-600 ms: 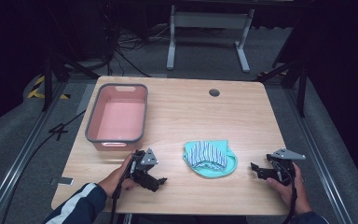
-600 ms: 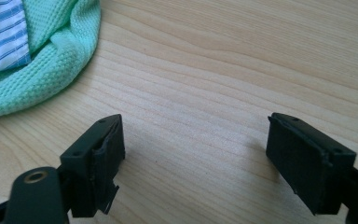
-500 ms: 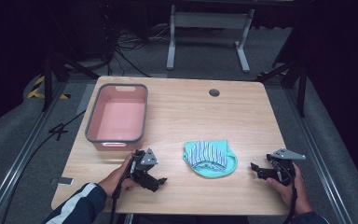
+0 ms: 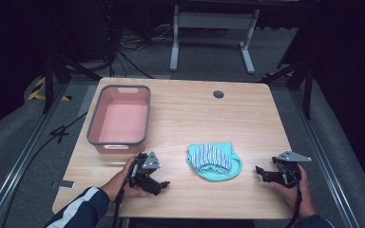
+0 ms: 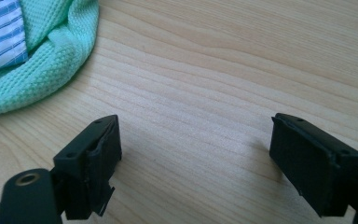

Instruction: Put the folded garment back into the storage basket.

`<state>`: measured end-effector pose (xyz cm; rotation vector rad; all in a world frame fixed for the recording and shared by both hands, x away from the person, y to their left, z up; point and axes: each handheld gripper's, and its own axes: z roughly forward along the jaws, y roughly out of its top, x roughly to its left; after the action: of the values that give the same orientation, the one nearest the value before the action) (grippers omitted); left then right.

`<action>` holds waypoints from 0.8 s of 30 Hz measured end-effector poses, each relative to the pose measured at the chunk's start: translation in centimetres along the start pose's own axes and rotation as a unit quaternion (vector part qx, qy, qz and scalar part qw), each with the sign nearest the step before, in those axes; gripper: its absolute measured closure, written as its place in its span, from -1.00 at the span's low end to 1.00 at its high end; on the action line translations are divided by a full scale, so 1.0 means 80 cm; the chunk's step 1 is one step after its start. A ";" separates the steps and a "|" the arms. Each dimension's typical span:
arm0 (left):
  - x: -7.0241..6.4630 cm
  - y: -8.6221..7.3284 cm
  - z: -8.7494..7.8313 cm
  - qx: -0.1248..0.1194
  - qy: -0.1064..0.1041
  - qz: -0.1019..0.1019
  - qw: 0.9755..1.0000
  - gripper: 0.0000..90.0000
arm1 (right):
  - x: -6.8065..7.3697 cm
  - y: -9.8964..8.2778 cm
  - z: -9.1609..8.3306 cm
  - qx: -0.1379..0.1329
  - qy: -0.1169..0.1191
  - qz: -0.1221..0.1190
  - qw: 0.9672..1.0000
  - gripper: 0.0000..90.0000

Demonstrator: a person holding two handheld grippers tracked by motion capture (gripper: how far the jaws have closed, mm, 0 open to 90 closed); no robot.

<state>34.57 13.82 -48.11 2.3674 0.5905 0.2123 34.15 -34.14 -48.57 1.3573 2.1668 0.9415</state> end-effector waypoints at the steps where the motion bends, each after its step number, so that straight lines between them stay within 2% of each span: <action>1: 0.000 0.001 -0.001 0.001 -0.008 0.008 1.000 -0.82 | 0.001 0.001 0.000 0.001 0.000 0.002 1.000 -0.62; 2: 0.000 0.003 -0.001 0.005 -0.014 0.013 1.000 -0.77 | 0.001 0.001 0.000 0.003 0.001 0.002 1.000 -0.60; 4: -0.002 0.009 0.002 0.000 -0.012 0.021 1.000 -0.61 | 0.003 0.003 0.000 0.004 0.008 0.001 1.000 -0.48; 6: -0.005 0.017 0.005 0.002 -0.007 0.026 1.000 -0.57 | 0.009 0.008 -0.003 0.001 0.042 -0.003 0.999 -0.28; 8: -0.005 0.026 0.006 -0.005 -0.002 0.022 1.000 -0.49 | 0.016 0.014 -0.005 -0.006 0.056 -0.016 0.998 -0.23; 10: -0.004 0.037 0.008 -0.020 -0.001 0.007 1.000 -0.45 | 0.026 0.024 -0.006 -0.015 0.068 -0.026 0.997 -0.16; 11: -0.003 0.043 0.009 -0.024 0.008 0.005 1.000 -0.30 | 0.039 0.036 -0.005 -0.020 0.075 -0.040 0.996 -0.10; 13: -0.002 0.057 0.013 -0.025 0.021 0.006 0.999 -0.27 | 0.043 0.040 -0.004 -0.021 0.074 -0.046 0.996 -0.08; 18: 0.005 0.089 0.028 -0.045 0.044 0.001 0.998 -0.16 | 0.073 0.072 0.014 -0.025 0.084 -0.075 0.993 0.03; 21: 0.013 0.102 0.045 -0.046 0.047 -0.007 0.998 -0.13 | 0.079 0.084 0.027 -0.022 0.088 -0.075 0.993 0.06; 24: 0.018 0.107 0.059 -0.043 0.045 -0.017 0.998 -0.09 | 0.080 0.088 0.039 -0.017 0.090 -0.073 0.993 0.07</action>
<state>40.32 6.05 -46.06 2.2730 0.6497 0.3237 37.72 -25.28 -45.50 1.1177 2.3355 1.0735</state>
